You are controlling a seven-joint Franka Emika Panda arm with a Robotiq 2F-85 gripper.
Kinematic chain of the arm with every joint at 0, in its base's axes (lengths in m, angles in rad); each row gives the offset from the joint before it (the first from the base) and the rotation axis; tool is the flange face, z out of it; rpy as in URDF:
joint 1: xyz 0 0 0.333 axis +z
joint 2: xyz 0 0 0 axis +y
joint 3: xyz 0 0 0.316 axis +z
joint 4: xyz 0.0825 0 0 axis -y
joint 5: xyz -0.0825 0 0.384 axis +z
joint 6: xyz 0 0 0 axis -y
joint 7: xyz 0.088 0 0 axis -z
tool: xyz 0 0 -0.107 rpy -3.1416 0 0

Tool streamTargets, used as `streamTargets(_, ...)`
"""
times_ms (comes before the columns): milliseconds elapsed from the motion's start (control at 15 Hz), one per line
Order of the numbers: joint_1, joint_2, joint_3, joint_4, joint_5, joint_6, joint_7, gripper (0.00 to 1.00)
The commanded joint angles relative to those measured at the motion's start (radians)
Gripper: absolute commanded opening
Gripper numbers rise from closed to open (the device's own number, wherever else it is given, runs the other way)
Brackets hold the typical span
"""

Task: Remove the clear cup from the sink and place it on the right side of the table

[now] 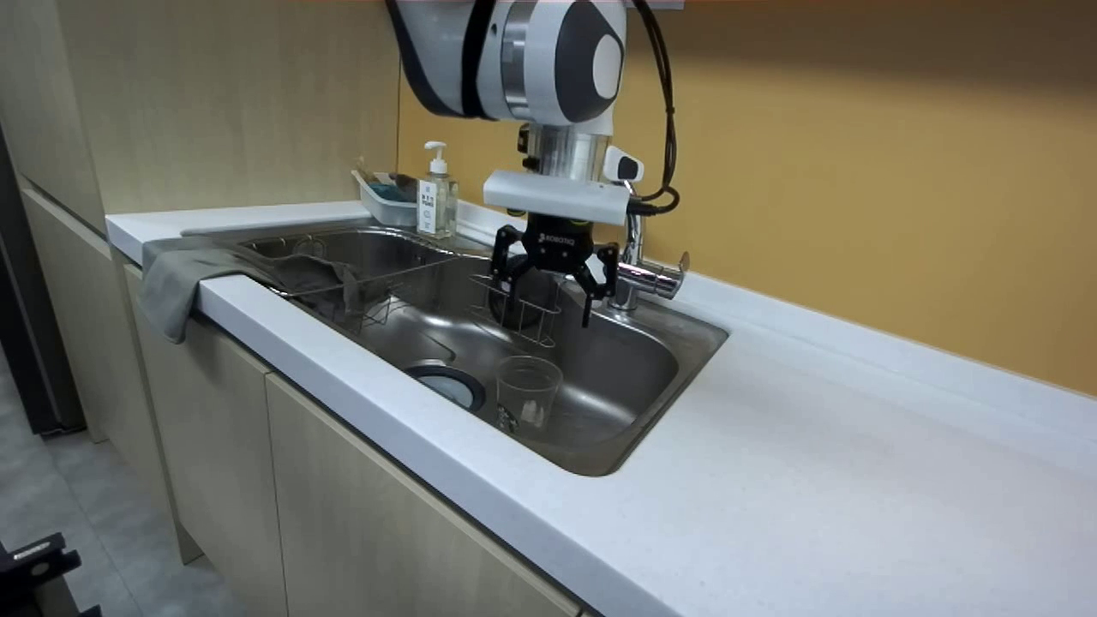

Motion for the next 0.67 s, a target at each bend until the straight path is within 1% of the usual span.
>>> streamTargets(0,-0.003,0.067,-0.017,0.026,-0.021,0.051,-0.004,1.00)
streamTargets(267,-0.005,0.133,-0.028,0.042,-0.035,0.102,-0.007,1.00)
streamTargets(600,0.004,0.194,-0.035,0.073,-0.045,0.112,0.002,1.00)
